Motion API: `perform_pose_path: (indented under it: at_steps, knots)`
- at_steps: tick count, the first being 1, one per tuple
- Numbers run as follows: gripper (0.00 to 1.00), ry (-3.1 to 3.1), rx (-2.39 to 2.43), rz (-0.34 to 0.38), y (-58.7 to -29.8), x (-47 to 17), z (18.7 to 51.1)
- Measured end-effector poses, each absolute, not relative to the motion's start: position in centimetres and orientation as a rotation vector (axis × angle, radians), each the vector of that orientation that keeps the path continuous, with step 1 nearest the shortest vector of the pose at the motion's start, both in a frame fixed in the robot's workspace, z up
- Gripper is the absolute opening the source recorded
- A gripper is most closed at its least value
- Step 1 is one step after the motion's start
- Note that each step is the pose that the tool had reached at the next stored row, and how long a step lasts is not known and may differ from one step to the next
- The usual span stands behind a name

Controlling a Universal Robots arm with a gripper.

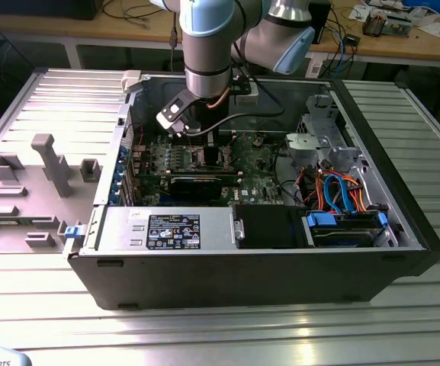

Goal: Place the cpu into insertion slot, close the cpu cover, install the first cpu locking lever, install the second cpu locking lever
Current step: 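Place the cpu into insertion slot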

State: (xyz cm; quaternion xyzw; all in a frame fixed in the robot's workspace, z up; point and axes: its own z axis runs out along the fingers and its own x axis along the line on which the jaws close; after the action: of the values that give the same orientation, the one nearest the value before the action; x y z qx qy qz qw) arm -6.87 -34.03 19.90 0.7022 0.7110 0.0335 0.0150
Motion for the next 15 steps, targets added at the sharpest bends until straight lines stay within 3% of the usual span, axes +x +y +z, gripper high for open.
perform_pose_path:
  at_steps: [15]
  knots:
    - [0.54,2.192,2.207,0.105,-33.99,-6.93,19.71]
